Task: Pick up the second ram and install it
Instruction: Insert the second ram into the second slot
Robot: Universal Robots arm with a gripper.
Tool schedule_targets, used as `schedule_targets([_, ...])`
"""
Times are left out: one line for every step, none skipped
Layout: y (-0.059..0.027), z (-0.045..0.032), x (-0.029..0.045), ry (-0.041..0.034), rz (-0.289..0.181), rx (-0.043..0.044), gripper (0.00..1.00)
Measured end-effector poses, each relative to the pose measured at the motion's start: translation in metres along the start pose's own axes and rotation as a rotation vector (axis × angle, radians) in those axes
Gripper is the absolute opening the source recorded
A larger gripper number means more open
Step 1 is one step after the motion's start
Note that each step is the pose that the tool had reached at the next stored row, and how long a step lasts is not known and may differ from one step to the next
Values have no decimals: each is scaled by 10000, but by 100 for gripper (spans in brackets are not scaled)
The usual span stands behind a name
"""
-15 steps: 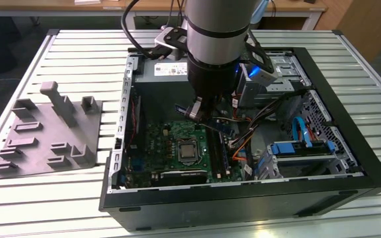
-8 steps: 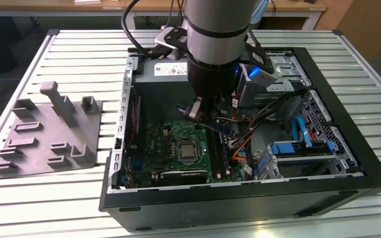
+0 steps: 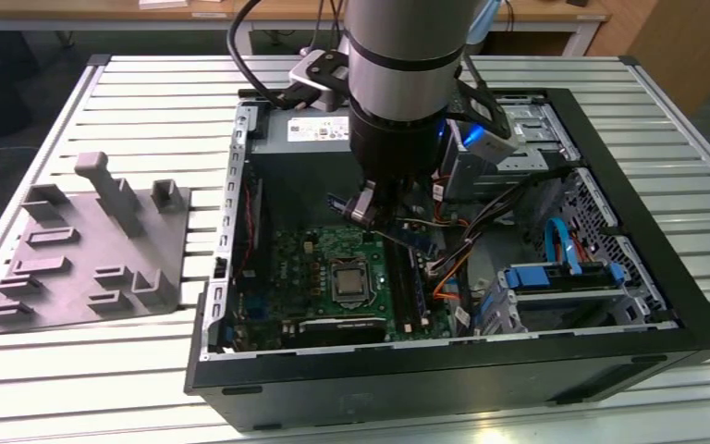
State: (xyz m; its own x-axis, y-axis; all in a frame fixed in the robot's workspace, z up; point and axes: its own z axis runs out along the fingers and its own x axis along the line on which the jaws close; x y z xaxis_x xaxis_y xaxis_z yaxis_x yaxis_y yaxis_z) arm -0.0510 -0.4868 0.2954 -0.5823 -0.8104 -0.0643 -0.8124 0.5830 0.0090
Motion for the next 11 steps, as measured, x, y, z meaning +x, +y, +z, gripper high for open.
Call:
schedule_targets([0,0,0,1,18,2,14])
schedule_targets([0,0,0,1,35,3,14])
schedule_targets([0,0,0,1,53,5,14])
schedule_targets([0,0,0,3,71,7,14])
schedule_targets([0,1,0,3,90,9,14])
schedule_targets([0,1,0,4,109,11,14])
schedule_targets([0,1,0,4,128,12,14])
schedule_targets([0,1,0,5,145,14,14])
schedule_targets([0,1,0,6,162,16,14])
schedule_targets([0,1,0,7,178,17,14])
schedule_targets([0,1,0,7,195,19,14])
